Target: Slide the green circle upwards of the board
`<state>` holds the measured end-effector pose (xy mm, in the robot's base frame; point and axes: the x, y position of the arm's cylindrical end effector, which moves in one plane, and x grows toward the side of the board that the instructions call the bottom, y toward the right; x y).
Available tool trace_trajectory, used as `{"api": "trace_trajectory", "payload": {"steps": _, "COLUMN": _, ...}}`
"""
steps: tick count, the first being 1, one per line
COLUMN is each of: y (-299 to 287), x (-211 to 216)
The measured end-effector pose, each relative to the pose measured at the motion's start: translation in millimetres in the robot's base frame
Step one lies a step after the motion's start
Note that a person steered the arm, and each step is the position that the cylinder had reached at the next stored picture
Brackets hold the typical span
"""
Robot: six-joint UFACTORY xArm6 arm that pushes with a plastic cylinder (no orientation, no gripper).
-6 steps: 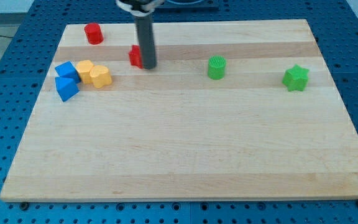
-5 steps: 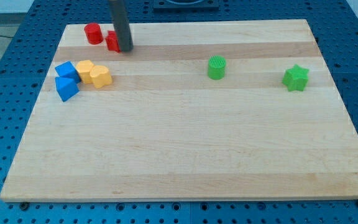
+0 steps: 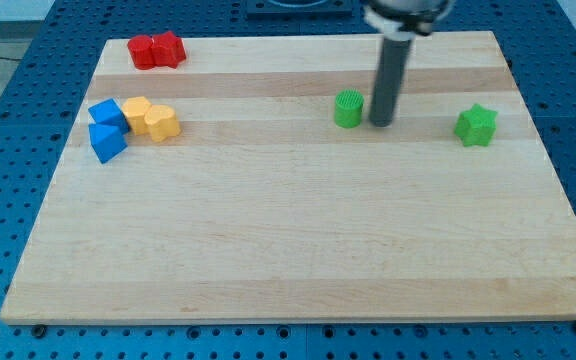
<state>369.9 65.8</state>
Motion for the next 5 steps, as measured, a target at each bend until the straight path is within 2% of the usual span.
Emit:
{"api": "trace_trajectory", "payload": {"steps": 1, "y": -117.4, "x": -34.3}}
{"api": "trace_trajectory", "payload": {"steps": 2, "y": -125.9, "x": -55.9}}
{"api": "trace_trajectory", "payload": {"steps": 5, "y": -130.5, "x": -48.3}}
